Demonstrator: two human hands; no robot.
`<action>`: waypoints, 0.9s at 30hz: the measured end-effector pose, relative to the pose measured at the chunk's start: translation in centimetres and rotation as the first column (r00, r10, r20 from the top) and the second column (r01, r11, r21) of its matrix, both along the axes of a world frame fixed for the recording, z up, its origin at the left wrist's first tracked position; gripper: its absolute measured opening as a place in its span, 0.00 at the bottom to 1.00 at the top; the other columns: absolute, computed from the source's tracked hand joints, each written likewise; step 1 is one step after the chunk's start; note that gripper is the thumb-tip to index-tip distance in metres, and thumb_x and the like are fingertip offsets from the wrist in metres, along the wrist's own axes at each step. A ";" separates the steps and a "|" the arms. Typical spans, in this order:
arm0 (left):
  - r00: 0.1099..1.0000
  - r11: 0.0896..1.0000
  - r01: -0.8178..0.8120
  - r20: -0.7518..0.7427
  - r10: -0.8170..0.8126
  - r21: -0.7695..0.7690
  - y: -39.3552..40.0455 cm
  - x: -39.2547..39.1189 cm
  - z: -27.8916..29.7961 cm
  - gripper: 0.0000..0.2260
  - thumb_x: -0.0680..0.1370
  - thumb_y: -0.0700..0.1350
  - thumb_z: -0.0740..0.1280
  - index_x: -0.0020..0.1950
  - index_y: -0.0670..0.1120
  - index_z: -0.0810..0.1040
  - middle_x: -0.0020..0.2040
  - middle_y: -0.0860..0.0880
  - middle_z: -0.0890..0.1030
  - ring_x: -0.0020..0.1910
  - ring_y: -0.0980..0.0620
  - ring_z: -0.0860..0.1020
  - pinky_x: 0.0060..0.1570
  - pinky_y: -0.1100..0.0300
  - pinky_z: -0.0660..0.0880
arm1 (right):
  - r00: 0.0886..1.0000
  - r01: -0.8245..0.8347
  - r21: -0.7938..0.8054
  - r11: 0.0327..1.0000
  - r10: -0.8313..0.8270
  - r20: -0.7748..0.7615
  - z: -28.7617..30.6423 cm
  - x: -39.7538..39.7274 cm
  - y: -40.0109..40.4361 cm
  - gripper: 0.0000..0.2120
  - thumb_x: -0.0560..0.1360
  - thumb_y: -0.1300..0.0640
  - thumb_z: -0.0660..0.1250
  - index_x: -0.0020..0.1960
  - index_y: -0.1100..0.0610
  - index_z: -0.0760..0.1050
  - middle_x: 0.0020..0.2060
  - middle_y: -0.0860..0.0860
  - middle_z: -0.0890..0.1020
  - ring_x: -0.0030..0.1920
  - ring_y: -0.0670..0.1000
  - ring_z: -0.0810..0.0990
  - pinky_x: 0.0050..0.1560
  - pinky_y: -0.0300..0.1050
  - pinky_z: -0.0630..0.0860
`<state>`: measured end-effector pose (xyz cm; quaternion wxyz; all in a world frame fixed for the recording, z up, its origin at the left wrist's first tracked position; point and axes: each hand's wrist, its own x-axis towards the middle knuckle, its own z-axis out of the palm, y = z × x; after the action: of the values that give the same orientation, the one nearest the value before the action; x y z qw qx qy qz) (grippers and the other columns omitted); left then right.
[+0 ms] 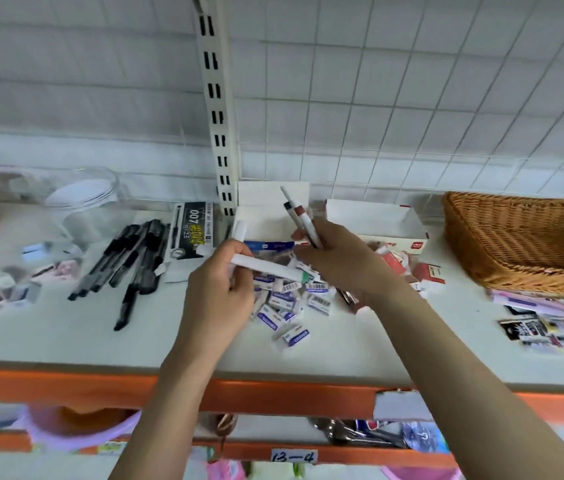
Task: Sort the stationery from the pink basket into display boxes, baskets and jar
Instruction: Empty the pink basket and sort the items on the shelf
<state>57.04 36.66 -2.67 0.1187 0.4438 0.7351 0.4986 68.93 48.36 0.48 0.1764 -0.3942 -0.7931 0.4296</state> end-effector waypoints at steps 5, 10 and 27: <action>0.985 1.000 -0.012 0.170 0.013 -0.011 -1.8 -2.0 0.0 0.03 0.75 0.40 0.62 0.41 0.46 0.72 0.27 0.52 0.72 0.23 0.56 0.67 0.23 0.66 0.60 | 0.977 0.023 0.208 0.978 -0.067 0.205 -0.9 -4.2 0.0 0.05 0.79 0.57 0.59 0.47 0.59 0.69 0.36 0.51 0.74 0.36 0.51 0.74 0.31 0.40 0.69; 0.983 0.999 0.013 0.184 -0.021 0.041 -1.9 -1.9 0.2 0.11 0.78 0.49 0.63 0.42 0.43 0.70 0.27 0.52 0.71 0.25 0.57 0.67 0.25 0.66 0.61 | 0.961 0.014 0.228 0.974 -0.077 0.267 -1.1 -4.8 0.1 0.08 0.80 0.55 0.56 0.48 0.60 0.64 0.41 0.55 0.72 0.36 0.52 0.71 0.32 0.43 0.65; 0.920 0.938 0.316 0.196 -0.339 0.141 8.8 16.7 1.7 0.06 0.79 0.44 0.62 0.50 0.44 0.76 0.31 0.56 0.79 0.27 0.63 0.74 0.28 0.69 0.71 | 0.778 0.192 -0.341 0.920 -0.354 -0.519 0.8 22.2 3.2 0.08 0.81 0.61 0.55 0.55 0.50 0.69 0.37 0.49 0.79 0.23 0.51 0.74 0.23 0.40 0.69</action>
<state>73.75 45.44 -0.94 0.2564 0.5090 0.6052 0.5558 91.14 51.51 1.26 0.4113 -0.3792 -0.5710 0.6009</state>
